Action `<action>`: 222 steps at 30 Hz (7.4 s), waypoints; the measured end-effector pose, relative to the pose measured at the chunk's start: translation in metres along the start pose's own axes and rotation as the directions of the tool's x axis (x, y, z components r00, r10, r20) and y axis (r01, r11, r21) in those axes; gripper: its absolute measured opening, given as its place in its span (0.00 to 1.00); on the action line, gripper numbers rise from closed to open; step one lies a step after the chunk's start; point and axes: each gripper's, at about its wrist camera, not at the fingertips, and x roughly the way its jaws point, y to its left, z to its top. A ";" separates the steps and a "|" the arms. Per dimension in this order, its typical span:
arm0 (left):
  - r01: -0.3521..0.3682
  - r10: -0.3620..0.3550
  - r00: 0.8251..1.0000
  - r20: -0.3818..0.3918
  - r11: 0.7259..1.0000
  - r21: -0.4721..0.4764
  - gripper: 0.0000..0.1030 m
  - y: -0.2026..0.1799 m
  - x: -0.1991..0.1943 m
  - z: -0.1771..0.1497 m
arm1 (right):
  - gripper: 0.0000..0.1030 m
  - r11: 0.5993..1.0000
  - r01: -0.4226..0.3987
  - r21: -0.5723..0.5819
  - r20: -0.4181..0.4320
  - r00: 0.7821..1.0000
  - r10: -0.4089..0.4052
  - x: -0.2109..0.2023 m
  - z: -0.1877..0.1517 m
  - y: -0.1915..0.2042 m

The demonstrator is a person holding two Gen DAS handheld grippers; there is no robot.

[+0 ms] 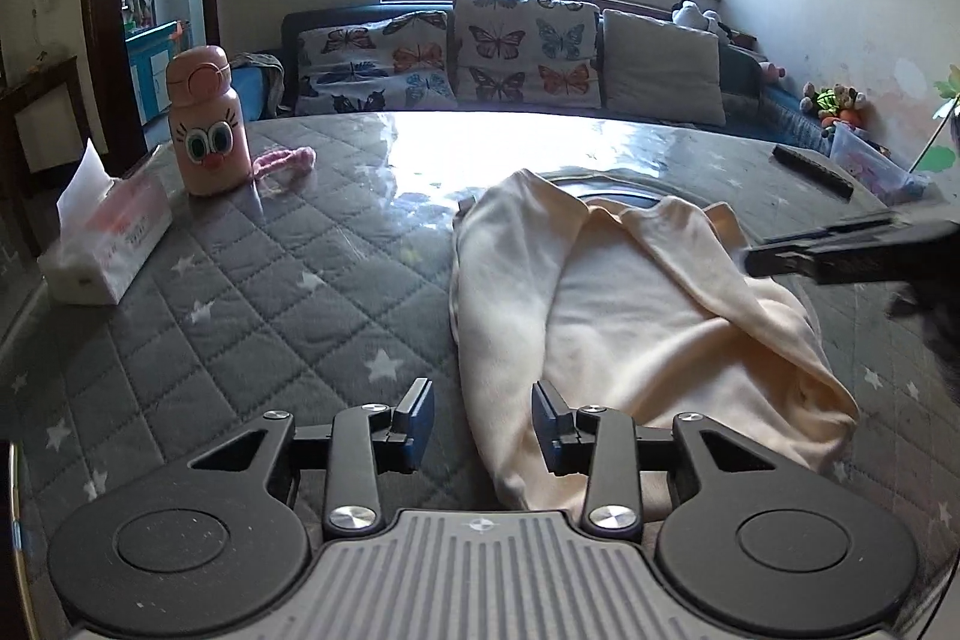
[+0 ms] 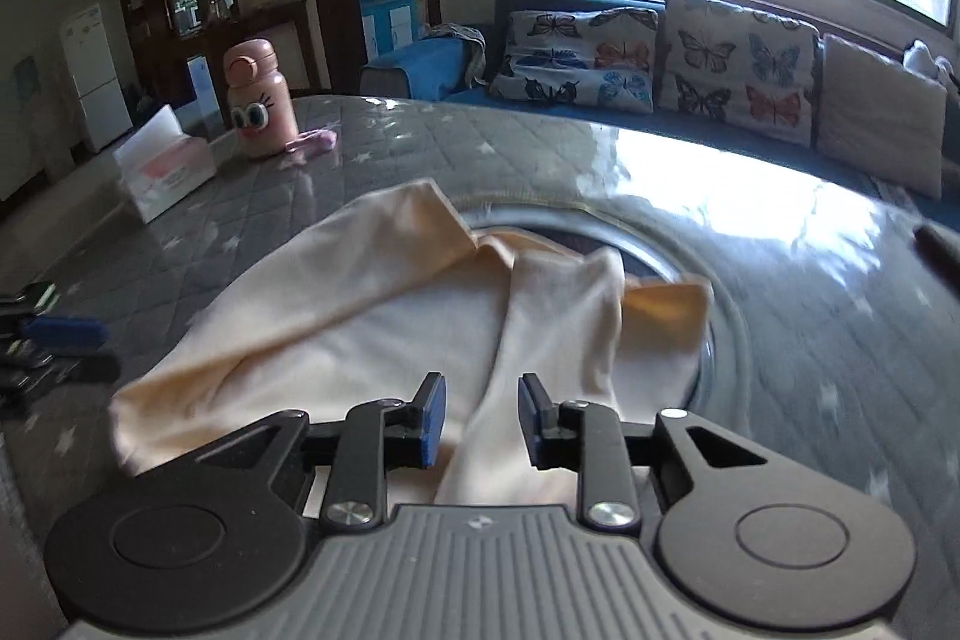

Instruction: Fold clothes

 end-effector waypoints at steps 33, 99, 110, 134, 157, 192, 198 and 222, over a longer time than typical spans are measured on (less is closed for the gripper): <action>-0.045 0.060 0.996 -0.061 0.974 0.222 0.48 -0.077 0.181 0.076 | 0.02 0.971 0.154 0.184 0.065 0.984 -0.169 0.008 -0.009 -0.093; 0.123 -0.131 0.991 0.031 0.974 0.193 0.36 -0.037 -0.014 -0.009 | 0.09 0.782 0.420 0.460 -0.056 0.893 -0.446 -0.059 -0.124 -0.181; 0.258 -0.249 0.966 -0.068 0.914 0.314 0.41 -0.070 0.004 -0.032 | 0.05 0.758 0.497 0.423 -0.069 0.851 -0.520 -0.084 -0.133 -0.186; 0.213 -0.214 0.976 -0.035 0.911 0.354 0.03 -0.061 -0.007 -0.052 | 0.32 0.999 -0.021 -0.034 0.016 1.000 0.022 -0.095 -0.085 -0.023; 0.267 -0.283 0.959 -0.008 0.894 0.361 0.03 -0.063 -0.024 -0.051 | 0.01 0.938 -0.159 -0.309 -0.104 0.986 0.132 -0.084 -0.109 0.068; 0.336 -0.311 0.942 -0.130 0.842 0.422 0.04 -0.067 -0.012 -0.067 | 0.02 0.934 -0.216 -0.285 -0.171 0.970 0.172 -0.083 -0.120 0.065; 0.332 -0.316 0.943 -0.107 0.861 0.386 0.15 -0.055 -0.018 -0.050 | 0.11 0.949 -0.253 -0.186 -0.169 0.960 0.223 -0.090 -0.106 0.042; 0.084 -0.075 0.996 -0.051 0.976 0.200 0.30 -0.019 0.089 0.053 | 0.26 0.996 -0.003 -0.084 -0.105 0.994 -0.006 -0.035 -0.054 -0.048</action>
